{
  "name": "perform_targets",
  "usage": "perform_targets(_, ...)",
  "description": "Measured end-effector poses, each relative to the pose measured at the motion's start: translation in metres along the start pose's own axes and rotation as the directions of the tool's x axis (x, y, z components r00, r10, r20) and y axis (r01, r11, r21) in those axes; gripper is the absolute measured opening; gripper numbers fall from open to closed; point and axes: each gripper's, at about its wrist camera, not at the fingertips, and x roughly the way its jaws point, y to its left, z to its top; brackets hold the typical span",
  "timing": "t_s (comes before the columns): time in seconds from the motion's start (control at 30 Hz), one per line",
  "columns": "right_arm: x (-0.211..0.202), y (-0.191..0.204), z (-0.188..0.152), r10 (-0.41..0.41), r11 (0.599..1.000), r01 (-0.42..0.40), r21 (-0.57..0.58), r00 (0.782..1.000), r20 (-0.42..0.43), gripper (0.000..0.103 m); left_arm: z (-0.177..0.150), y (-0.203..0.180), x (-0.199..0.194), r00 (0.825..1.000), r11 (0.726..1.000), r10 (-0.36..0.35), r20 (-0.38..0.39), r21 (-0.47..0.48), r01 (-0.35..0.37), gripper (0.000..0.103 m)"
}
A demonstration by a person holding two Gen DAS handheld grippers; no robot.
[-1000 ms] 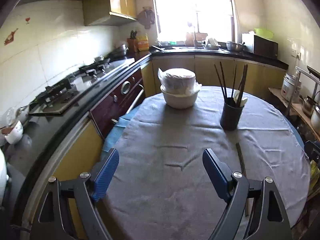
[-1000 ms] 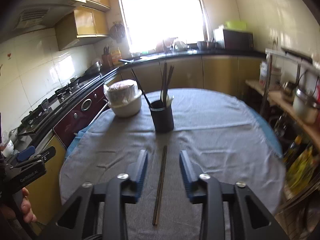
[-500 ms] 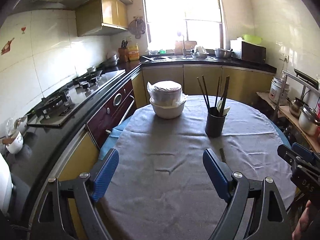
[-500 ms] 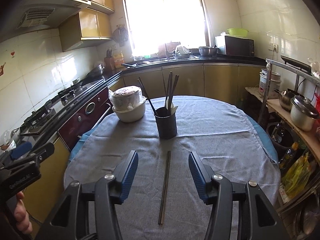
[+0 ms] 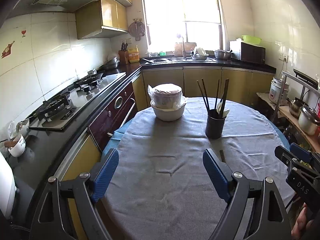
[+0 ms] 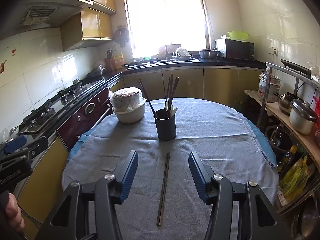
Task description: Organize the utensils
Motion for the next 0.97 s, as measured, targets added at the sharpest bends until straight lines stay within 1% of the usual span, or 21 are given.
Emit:
perform_targets(0.47, -0.003, 0.005, 0.001, 0.001, 1.0, -0.001, -0.013, 1.0, 0.01, 0.056, 0.004, 0.0, -0.013, 0.999, 1.0, -0.022, 0.03, 0.0, 0.022, 0.086)
perform_targets(0.83, 0.008, 0.006, 0.002, -0.008, 1.0, 0.008, -0.022, 1.0, -0.006, 0.056, 0.007, 0.001, -0.006, 0.998, 0.999, -0.049, 0.025, -0.002, 0.049, 0.086)
perform_targets(0.9, 0.012, 0.005, 0.004, -0.01, 1.0, 0.01, -0.021, 1.0, -0.01, 0.056, 0.009, 0.0, -0.006, 0.997, 0.998, -0.061, 0.042, 0.0, 0.061, 0.086)
perform_targets(0.97, 0.018, 0.003, 0.005, -0.011, 1.0, 0.011, -0.015, 1.0, -0.018, 0.056, 0.012, 0.0, -0.005, 0.995, 0.998, -0.068, 0.077, 0.0, 0.068, 0.087)
